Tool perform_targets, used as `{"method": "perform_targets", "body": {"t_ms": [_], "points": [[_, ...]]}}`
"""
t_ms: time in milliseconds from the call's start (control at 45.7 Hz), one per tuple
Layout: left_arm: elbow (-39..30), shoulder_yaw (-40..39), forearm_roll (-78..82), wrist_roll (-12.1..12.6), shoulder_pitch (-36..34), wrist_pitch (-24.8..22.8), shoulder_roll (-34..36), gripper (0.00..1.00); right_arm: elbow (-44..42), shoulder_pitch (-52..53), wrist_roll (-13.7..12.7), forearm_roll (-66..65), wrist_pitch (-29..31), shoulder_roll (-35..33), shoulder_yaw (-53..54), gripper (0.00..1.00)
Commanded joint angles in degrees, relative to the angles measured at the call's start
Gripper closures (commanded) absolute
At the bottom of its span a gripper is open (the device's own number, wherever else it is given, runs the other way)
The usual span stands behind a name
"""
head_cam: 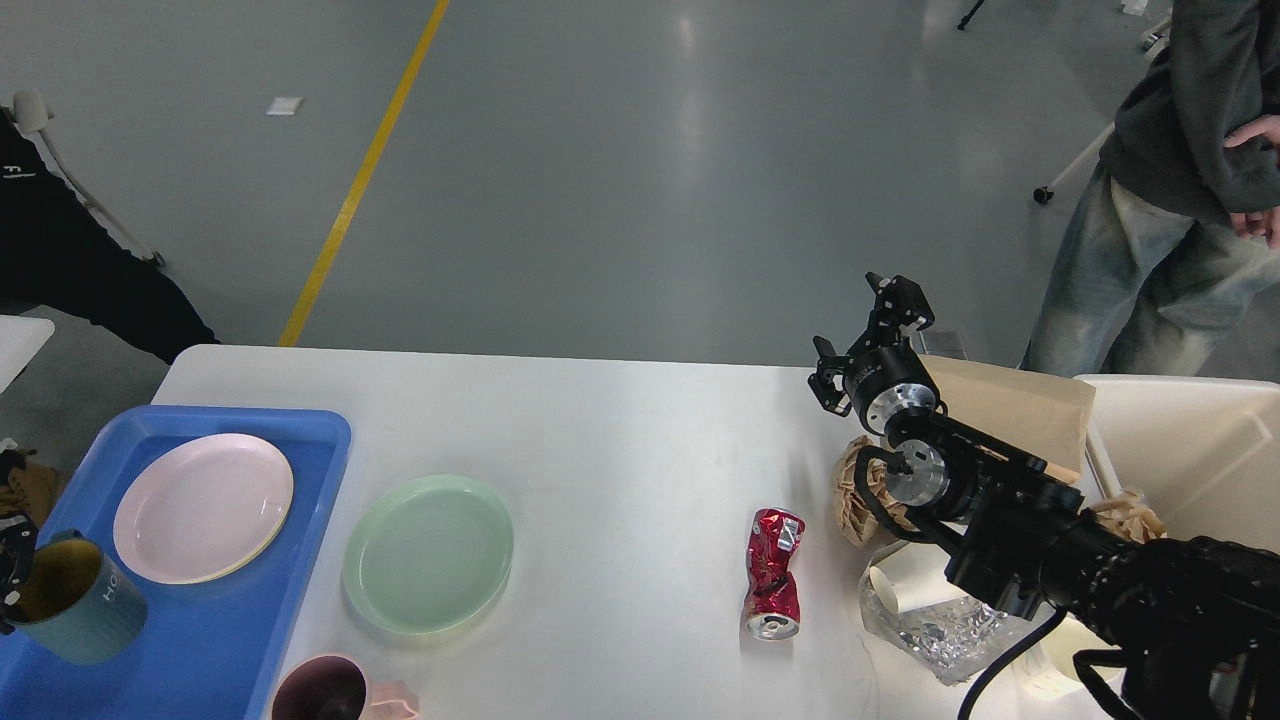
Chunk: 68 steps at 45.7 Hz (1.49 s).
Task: Tidy desktop
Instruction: 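Carry the blue mug to the blue tray and release it, then raise the left gripper and move it back over the tray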
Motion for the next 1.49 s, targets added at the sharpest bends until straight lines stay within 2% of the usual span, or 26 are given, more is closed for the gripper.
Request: {"method": "perform_targets", "body": {"t_ms": [0,285,701,854,920,1029,1161,1227,1358,1467], "points": [[0.06,-0.11,-0.07,-0.07,1.07,0.01,0.37,0.98,0.0,0.0,0.0,0.01,0.0,0.0,0.0,0.0],[0.06,-0.2,-0.07,-0.07,5.03,0.01,1.24,0.97,0.0,0.0,0.0,0.01,0.0,0.0,0.0,0.0],[1.73,-1.34,0.01,-0.33,5.56,0.17,1.25,0.92,0.0,0.0,0.0,0.01,0.0,0.0,0.0,0.0],[2.61,-1.95,0.01,-0.33,5.56,2.01,1.16,0.9,0.0,0.0,0.0,0.01,0.0,0.0,0.0,0.0],[2.69,-2.13,0.1,-0.33,5.56,2.71,1.16,0.81,0.0,0.0,0.0,0.01,0.0,0.0,0.0,0.0],[2.61,-2.22,0.02,-0.59,5.47,2.89,0.89,0.52,0.0,0.0,0.0,0.01,0.0,0.0,0.0,0.0],[1.91,-0.55,-0.34,-0.86,5.3,2.8,0.54,0.33,0.0,0.0,0.0,0.01,0.0,0.0,0.0,0.0],[1.9,1.38,-0.42,-0.86,4.24,2.8,0.63,0.21,0.0,0.0,0.0,-0.07,0.0,0.0,0.0,0.0],[1.29,6.21,-0.25,-0.77,-2.07,1.4,0.1,0.14,0.0,0.0,0.0,0.01,0.0,0.0,0.0,0.0],[-0.38,13.24,-0.25,-0.77,-9.54,0.34,-1.65,0.08,0.0,0.0,0.0,0.01,0.0,0.0,0.0,0.0]]}}
